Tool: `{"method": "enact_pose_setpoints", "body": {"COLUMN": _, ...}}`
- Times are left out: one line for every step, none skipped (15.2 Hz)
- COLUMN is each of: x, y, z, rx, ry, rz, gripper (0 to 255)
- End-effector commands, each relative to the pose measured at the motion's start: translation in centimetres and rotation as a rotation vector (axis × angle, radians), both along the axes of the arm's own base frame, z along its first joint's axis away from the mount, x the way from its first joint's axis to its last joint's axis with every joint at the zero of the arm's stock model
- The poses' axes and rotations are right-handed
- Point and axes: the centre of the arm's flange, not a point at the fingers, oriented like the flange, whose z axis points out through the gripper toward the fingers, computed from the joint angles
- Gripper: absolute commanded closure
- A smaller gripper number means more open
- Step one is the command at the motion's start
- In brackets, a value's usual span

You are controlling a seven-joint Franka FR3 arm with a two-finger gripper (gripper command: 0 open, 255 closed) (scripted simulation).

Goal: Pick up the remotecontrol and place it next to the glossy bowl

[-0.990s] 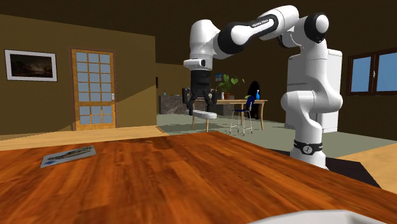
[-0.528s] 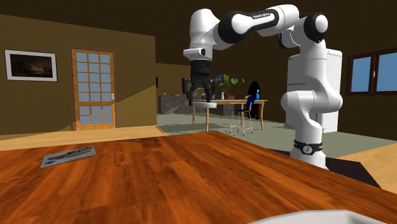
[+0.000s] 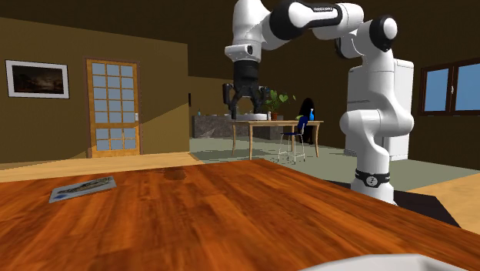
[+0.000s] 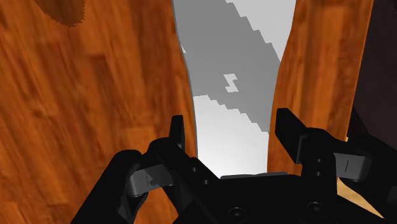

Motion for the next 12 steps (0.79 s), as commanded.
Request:
{"method": "enact_pose_setpoints", "body": {"x": 1.3, "y": 2.2, "z": 0.0, "rx": 0.000, "ry": 0.000, "rz": -0.001, "gripper": 255}}
{"method": "enact_pose_setpoints", "body": {"x": 2.0, "y": 3.3, "z": 0.0, "rx": 0.000, "ry": 0.000, "rz": -0.001, "gripper": 255}}
{"method": "enact_pose_setpoints", "body": {"x": 2.7, "y": 4.5, "z": 0.0, "rx": 0.000, "ry": 0.000, "rz": -0.001, "gripper": 255}}
{"method": "enact_pose_setpoints", "body": {"x": 3.4, "y": 5.6, "z": 0.0, "rx": 0.000, "ry": 0.000, "rz": -0.001, "gripper": 255}}
{"method": "enact_pose_setpoints", "body": {"x": 4.2, "y": 6.7, "z": 0.0, "rx": 0.000, "ry": 0.000, "rz": -0.001, "gripper": 255}}
{"method": "enact_pose_setpoints", "body": {"x": 4.9, "y": 7.8, "z": 0.0, "rx": 0.000, "ry": 0.000, "rz": -0.001, "gripper": 255}}
{"method": "enact_pose_setpoints", "body": {"x": 5.6, "y": 8.9, "z": 0.0, "rx": 0.000, "ry": 0.000, "rz": -0.001, "gripper": 255}}
{"method": "enact_pose_setpoints", "body": {"x": 6.3, "y": 10.0, "z": 0.0, "rx": 0.000, "ry": 0.000, "rz": -0.001, "gripper": 255}}
{"method": "enact_pose_setpoints", "body": {"x": 7.0, "y": 11.1, "z": 0.0, "rx": 0.000, "ry": 0.000, "rz": -0.001, "gripper": 255}}
{"method": "enact_pose_setpoints", "body": {"x": 7.8, "y": 12.2, "z": 0.0, "rx": 0.000, "ry": 0.000, "rz": -0.001, "gripper": 255}}
{"method": "enact_pose_setpoints", "body": {"x": 8.5, "y": 13.3, "z": 0.1, "rx": 0.000, "ry": 0.000, "rz": -0.001, "gripper": 255}}
{"method": "enact_pose_setpoints", "body": {"x": 9.2, "y": 14.4, "z": 0.1, "rx": 0.000, "ry": 0.000, "rz": -0.001, "gripper": 255}}
